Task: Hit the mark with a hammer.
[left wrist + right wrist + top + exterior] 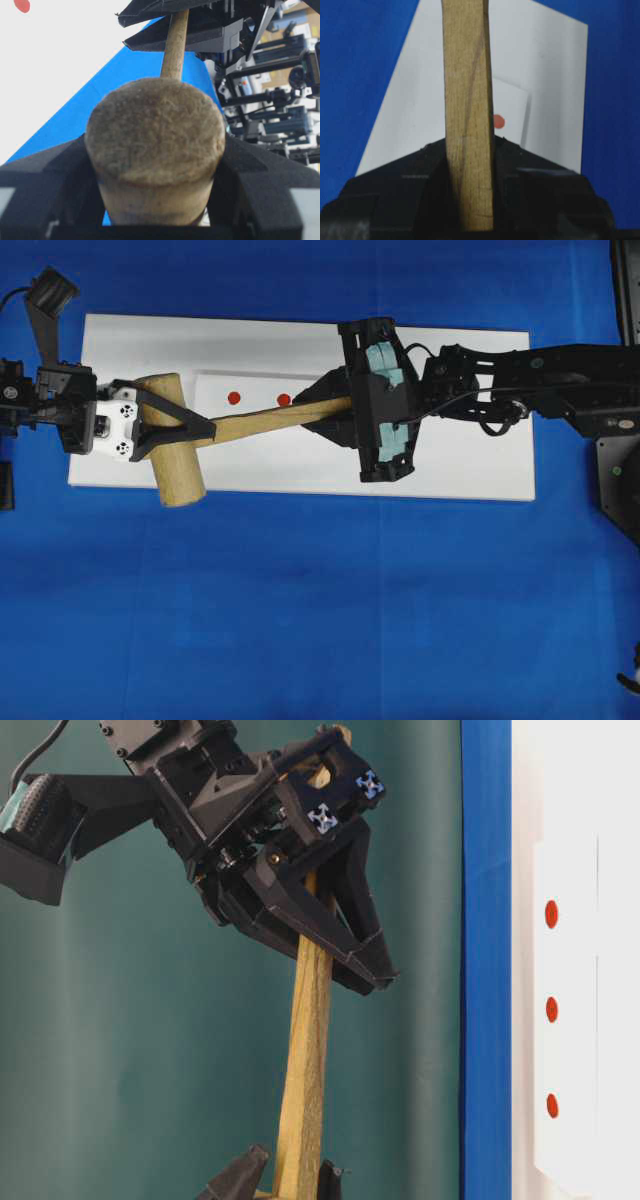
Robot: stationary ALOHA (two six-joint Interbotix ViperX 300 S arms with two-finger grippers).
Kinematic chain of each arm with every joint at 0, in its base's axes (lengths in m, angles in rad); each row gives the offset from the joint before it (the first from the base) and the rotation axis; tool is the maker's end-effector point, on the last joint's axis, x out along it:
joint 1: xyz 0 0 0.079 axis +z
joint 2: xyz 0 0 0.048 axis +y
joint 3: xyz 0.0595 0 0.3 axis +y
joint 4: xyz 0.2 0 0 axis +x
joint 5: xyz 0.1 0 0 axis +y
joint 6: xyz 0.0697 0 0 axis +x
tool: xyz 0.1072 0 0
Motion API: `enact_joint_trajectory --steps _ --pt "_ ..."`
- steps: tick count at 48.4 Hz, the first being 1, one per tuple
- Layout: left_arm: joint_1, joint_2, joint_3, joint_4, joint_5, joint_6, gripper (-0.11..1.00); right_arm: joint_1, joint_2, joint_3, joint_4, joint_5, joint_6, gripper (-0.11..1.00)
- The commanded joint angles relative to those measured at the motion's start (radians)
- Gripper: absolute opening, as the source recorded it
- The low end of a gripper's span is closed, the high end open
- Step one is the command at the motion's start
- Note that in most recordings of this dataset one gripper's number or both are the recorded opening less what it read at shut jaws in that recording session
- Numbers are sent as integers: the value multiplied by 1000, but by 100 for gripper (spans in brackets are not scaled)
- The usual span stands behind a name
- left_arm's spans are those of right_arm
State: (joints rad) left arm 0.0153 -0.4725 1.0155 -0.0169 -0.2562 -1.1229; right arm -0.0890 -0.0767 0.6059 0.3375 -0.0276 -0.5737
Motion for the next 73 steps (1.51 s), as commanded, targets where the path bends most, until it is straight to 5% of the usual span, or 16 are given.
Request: enact_joint_trajectory --steps 1,11,20,34,73 --pt "-3 -11 -25 3 -8 2 44 -5 -11 -18 3 -6 5 7" --pt "5 -18 -18 3 -8 6 47 -6 -11 -18 3 -3 6 7" --pt "12 -20 -18 3 -8 8 89 -5 -11 -18 8 5 15 7" --pt "28 -57 8 3 41 6 86 -5 -17 -14 43 12 21 7" --pt "77 -430 161 6 261 91 85 -11 -112 89 190 61 23 7"
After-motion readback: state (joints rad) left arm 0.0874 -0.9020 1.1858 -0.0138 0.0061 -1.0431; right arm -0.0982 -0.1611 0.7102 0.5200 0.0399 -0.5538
